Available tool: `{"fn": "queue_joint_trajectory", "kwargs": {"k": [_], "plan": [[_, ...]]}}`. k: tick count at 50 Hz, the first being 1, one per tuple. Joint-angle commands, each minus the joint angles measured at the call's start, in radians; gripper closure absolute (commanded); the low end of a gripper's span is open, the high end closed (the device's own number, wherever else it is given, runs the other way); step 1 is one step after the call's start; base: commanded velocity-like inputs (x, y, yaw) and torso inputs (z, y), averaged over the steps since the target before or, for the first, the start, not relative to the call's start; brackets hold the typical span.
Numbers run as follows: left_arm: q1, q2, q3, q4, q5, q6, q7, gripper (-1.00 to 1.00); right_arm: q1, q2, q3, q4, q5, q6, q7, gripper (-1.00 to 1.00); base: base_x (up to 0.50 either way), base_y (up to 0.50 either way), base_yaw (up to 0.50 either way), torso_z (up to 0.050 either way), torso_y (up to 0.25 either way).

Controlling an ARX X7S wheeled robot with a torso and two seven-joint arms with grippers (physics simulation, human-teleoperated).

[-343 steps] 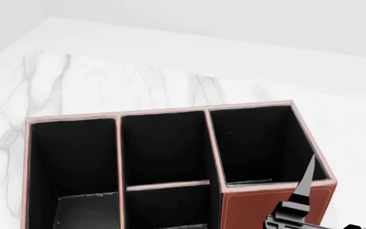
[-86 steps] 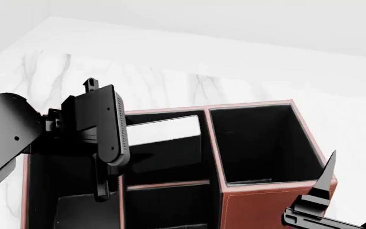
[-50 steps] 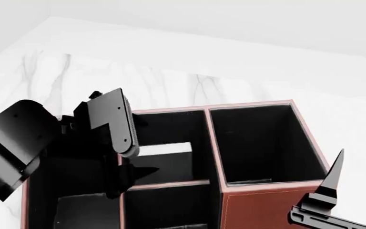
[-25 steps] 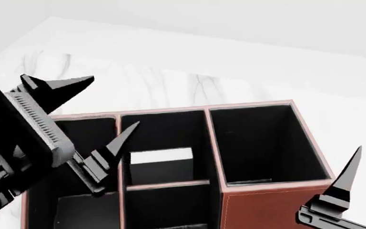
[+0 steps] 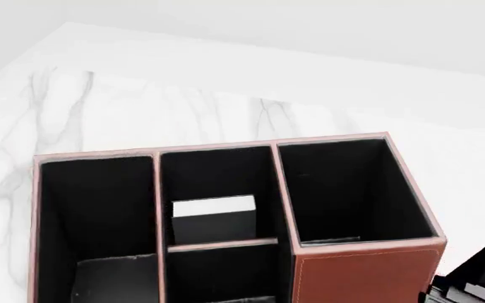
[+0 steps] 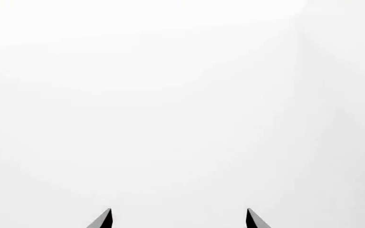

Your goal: Pick up the book and place it in the front compartment of the caddy.

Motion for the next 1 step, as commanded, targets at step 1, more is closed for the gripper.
{"fn": "queue_joint_trajectory", "kwargs": {"k": [1], "plan": [[0.184, 0.080, -0.147, 0.047, 0.163, 0.219, -0.127, -1.00, -0.018, -0.060, 0.054, 0.005, -0.062, -0.110, -0.018, -1.00, 0.00, 0.00, 0.00, 0.000, 0.000]]}}
